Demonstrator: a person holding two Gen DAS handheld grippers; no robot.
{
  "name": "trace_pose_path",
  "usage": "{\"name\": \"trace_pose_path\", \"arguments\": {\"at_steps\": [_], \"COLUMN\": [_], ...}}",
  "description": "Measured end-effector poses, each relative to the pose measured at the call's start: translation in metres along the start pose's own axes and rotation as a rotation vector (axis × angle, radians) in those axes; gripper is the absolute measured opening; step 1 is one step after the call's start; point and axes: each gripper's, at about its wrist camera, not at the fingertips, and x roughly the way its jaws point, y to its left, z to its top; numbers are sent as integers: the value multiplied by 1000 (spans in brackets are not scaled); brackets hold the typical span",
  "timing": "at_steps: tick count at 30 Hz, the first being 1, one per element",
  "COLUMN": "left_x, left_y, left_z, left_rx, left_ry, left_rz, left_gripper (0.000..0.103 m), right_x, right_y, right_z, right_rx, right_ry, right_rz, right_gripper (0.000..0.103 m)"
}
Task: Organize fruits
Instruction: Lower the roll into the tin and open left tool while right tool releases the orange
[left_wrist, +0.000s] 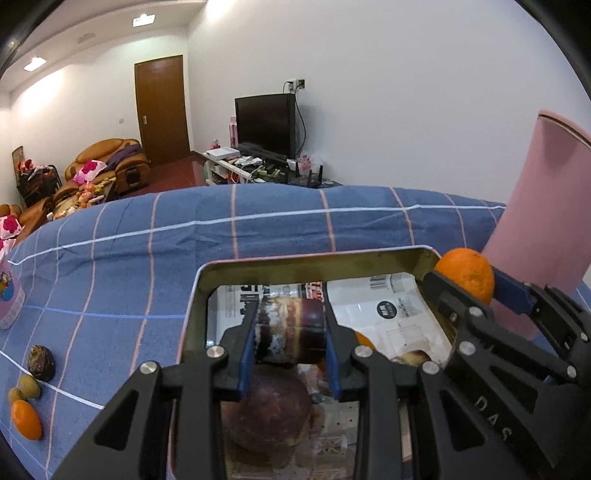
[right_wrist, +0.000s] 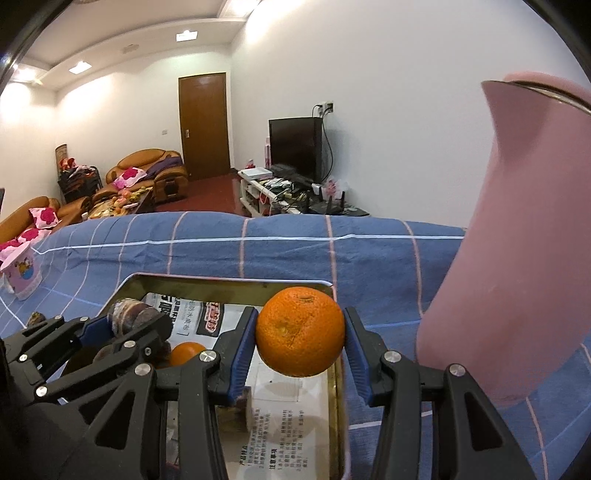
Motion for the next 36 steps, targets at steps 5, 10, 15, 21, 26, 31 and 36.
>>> {"name": "trace_pose_path", "arguments": {"at_steps": [5,10,15,21,26,31,36], "left_x": [1,5,5,1,1,-1,-1], "left_y": [1,0,0,5,5,6,7], "left_z": [-1,0,0,-3,-3,-4,-4], "left_rx": [0,3,7,11,10,7,12], "left_ry": [7,31,33,30,31,29,32], "left_rz": [-14,-53,-56,-24,-20,-17,-8], "left_gripper": [33,33,33,33,33,33,33], "right_x": [5,10,9,7,15,15,16], "right_y": [-2,-8,-9,-2,-6,-6,-9], "right_z": [-1,-1,-2,-3,-5,-5,-5], "right_rx": [28,63,59,37,66,65,75], "right_ry": [24,41,41,42,82,83,80], "right_rz": [22,39,39,78,124,138,151], "right_gripper": [48,48,48,48,49,49,49]}}
